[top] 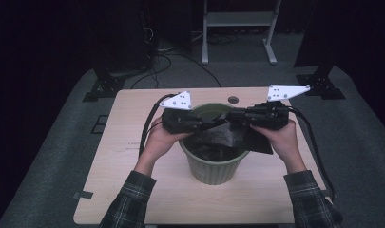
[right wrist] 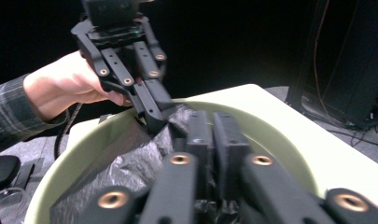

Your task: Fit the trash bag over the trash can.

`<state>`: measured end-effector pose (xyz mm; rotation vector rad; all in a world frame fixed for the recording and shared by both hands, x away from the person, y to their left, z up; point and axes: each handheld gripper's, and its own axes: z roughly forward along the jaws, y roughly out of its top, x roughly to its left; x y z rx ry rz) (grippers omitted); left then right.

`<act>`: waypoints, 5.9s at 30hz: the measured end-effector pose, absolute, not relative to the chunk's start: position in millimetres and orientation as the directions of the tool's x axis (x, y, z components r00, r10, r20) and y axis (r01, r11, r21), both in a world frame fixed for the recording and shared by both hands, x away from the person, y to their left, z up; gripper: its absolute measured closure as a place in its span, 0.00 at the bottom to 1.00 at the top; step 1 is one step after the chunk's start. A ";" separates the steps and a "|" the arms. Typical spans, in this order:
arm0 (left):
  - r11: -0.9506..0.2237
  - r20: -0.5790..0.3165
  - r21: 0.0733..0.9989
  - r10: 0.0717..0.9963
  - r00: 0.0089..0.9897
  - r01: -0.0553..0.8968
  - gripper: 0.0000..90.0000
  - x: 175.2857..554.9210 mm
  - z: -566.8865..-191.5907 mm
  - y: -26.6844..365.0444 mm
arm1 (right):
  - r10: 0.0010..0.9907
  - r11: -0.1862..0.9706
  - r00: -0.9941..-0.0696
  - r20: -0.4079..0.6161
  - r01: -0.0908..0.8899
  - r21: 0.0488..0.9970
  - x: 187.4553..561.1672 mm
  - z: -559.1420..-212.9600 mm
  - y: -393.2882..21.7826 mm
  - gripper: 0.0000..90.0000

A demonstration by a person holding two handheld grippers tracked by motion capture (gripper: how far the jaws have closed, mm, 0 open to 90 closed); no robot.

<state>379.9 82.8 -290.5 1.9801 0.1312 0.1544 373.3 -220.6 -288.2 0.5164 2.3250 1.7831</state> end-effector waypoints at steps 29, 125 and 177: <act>-0.346 0.058 0.938 0.193 0.980 0.012 0.99 368.0 -288.0 124.6 | 0.468 0.171 -0.857 0.215 0.327 0.929 379.5 -331.4 -290.2 0.80; -0.362 0.236 0.915 0.122 0.964 -0.178 0.99 335.3 -291.0 99.8 | 0.397 0.143 -0.917 0.037 0.101 0.985 361.4 -267.4 -263.4 0.71; -0.291 0.220 0.946 0.246 0.944 -0.145 0.97 342.8 -289.0 140.3 | 0.506 0.261 -0.862 0.031 0.188 0.947 378.3 -276.6 -257.6 1.00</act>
